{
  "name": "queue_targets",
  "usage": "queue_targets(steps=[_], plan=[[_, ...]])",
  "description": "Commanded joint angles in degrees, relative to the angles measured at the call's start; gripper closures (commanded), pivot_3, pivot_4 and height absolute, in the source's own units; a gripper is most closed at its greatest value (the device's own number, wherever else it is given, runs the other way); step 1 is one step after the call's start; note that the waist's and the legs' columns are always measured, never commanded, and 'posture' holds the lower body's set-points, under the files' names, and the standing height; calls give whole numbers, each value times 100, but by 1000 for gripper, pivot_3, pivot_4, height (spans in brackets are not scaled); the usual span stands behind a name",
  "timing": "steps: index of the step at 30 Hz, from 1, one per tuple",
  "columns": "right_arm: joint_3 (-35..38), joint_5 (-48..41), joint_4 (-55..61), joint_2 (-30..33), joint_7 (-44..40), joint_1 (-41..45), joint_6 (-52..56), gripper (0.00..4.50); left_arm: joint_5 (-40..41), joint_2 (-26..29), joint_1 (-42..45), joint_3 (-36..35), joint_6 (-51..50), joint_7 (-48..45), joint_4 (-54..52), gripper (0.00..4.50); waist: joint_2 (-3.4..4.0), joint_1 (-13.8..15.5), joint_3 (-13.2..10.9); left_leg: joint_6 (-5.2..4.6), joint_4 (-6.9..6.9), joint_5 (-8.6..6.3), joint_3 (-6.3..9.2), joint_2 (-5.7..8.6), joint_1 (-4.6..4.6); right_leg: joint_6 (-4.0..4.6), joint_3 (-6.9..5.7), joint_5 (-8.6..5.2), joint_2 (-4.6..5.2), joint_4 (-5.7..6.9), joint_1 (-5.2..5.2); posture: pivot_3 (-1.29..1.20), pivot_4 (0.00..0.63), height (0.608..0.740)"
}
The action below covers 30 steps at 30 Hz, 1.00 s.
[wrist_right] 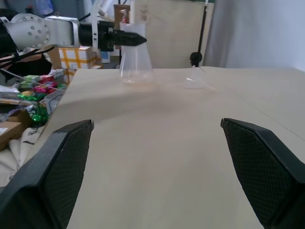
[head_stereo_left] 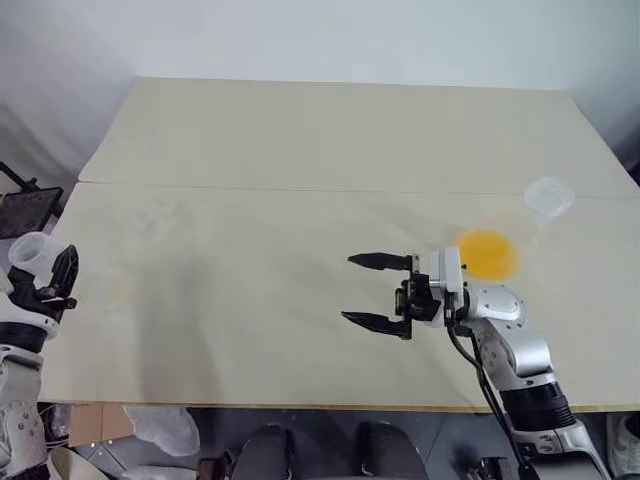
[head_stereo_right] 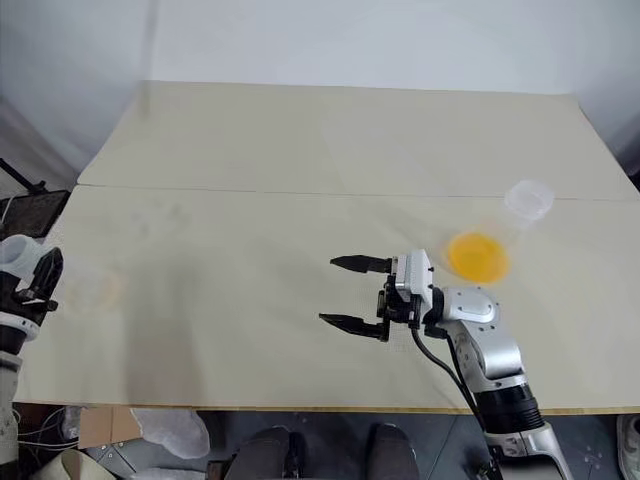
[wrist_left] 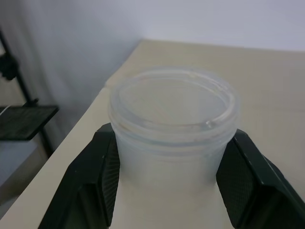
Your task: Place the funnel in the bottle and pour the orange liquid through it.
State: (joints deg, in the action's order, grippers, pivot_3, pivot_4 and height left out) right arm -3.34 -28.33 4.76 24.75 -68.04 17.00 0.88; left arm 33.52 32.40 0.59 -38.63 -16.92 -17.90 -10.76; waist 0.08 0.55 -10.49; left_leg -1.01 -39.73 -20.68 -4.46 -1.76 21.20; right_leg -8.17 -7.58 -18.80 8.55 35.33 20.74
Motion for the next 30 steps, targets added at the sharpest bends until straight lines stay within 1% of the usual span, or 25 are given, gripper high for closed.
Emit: queue_targets(steps=[1, 3, 6, 7, 9, 11, 13, 15, 17, 19, 23, 26, 28, 30], plan=[[534, -72, 325, 244, 221, -297, -176, 0, 414, 447, 801, 734, -218, -713, -696, 2085, -1, 65, 0, 0, -2, 0, 2, 3, 3, 0, 0, 0, 1, 0, 0, 0, 150, 740], [868, -51, 342, 346, 344, -598, -406, 0, 640, 638, 1431, 1434, -564, -1266, -770, 2085, -2, 101, 0, -1, -5, 0, 10, 2, 6, 0, 5, 0, 5, 3, -1, 0, 150, 740], [1478, -38, 394, 477, 673, -1139, -602, 0, 495, 673, 2425, 2607, -798, -2209, -350, 2085, -1, 114, 1, -3, -5, -1, 14, 26, 6, 0, 6, 0, 4, 6, -4, 0, 150, 740], [1697, -12, 429, 542, 758, -1376, -671, 0, 298, 541, 2813, 3026, -706, -2515, -30, 2085, -1, 93, 1, -3, -3, -1, 9, 32, 6, 0, 5, 0, 2, 6, -3, 0, 150, 740], [2194, 41, 490, 619, 997, -1901, -838, 0, -126, 91, 3587, 3807, -368, -3136, 836, 2085, 5, 115, 2, -2, 5, -1, -12, 30, 0, -1, 4, 0, -1, 3, 0, 0, 150, 740], [2488, 63, 576, 642, 1163, -2300, -950, 0, -484, -259, 4053, 4237, -52, -3498, 1546, 2085, 2, 79, 0, 5, 4, 4, -58, 19, 3, -1, 0, 0, -16, -3, 2, 0, 150, 740], [2775, 107, 935, 499, 1458, -2823, -1070, 0, -971, -734, 4520, 4645, 538, -3783, 2560, 2085, 2, 57, 0, 9, 15, 7, -89, 10, 0, -2, 11, -1, -21, -16, 15, 0, 150, 740], [2937, 116, 1285, 364, 1708, -3236, -1148, 0, -1310, -1107, 4829, 4850, 1040, -3966, 3335, 2085, -2, 42, -2, 16, 23, 15, -99, 7, 6, -2, 14, -1, -25, -17, 31, 0, 150, 740], [2967, 152, 1729, 147, 2011, -3639, -1161, 0, -1444, -1503, 5098, 4850, 1452, -4046, 4026, 2085, -4, 26, -4, 16, 33, 19, -124, 4, 6, -2, 38, -1, -27, -9, 53, 0, 150, 740], [2933, 227, 2100, -43, 2251, -3968, -1164, 0, -1664, -1785, 5321, 4874, 1903, -4099, 4604, 2085, -7, 42, -5, 14, 36, 20, -137, 4, 8, -2, 54, -1, -27, 4, 71, 0, 150, 740], [2846, 329, 2635, -323, 2593, -4467, -1171, 0, -1946, -2194, 5562, 4867, 2393, -4163, 5313, 2085, -8, 85, -5, 13, 34, 20, -148, 6, 6, -2, 69, -1, -25, 6, 75, 0, 150, 740], [2803, 371, 2847, -399, 2719, -4668, -1174, 0, -2156, -2310, 5603, 4909, 2650, -4238, 5527, 2085, -9, 104, -4, 12, 33, 21, -147, 6, 6, -2, 70, -1, -25, 6, 74, 0, 150, 740], [2768, 404, 2942, -445, 2802, -4772, -1162, 0, -2125, -2401, 5622, 4833, 2678, -4282, 5561, 1371, -10, 115, -4, 11, 30, 21, -146, 6, 7, -2, 71, -1, -24, 7, 73, 0, 150, 740], [2731, 421, 2991, -462, 2861, -4836, -1145, 0, -1999, -2467, 5616, 4729, 2635, -4403, 5485, 806, -10, 105, -4, 10, 27, 21, -144, 7, 7, -2, 71, -1, -24, 8, 73, 0, 150, 740]])
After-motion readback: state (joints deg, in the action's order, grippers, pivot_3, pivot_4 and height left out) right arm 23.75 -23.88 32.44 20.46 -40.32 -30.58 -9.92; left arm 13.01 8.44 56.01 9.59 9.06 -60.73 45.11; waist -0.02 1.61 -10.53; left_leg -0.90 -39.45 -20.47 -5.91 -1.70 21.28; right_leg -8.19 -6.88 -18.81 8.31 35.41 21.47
